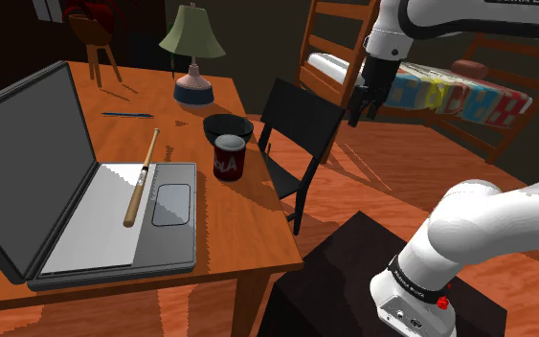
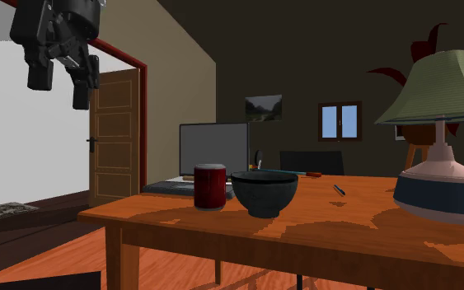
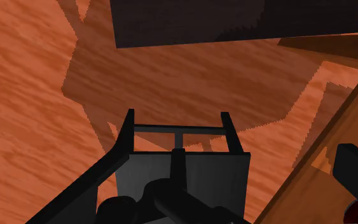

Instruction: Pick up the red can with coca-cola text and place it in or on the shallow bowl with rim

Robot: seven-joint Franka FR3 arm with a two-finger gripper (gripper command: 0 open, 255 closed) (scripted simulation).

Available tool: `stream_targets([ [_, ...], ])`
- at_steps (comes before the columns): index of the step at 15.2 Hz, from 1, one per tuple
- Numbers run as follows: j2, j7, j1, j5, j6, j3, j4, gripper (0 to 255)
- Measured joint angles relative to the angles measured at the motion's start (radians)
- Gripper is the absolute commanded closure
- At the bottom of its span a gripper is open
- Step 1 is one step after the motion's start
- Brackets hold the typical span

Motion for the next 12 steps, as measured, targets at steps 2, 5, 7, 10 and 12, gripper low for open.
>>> stream_targets([
  [2, 0.014, 0.000, 0.005, 0.004, 0.009, 0.003, 0.005, 0],
  [5, 0.090, 0.000, 0.032, 0.025, 0.068, 0.022, 0.022, 0],
  [7, 0.145, -0.005, 0.050, 0.038, 0.104, 0.033, 0.042, 0],
  [10, 0.242, -0.007, 0.078, 0.059, 0.169, 0.056, 0.074, 0],
  [12, 0.302, -0.018, 0.093, 0.068, 0.200, 0.065, 0.106, 0],
])
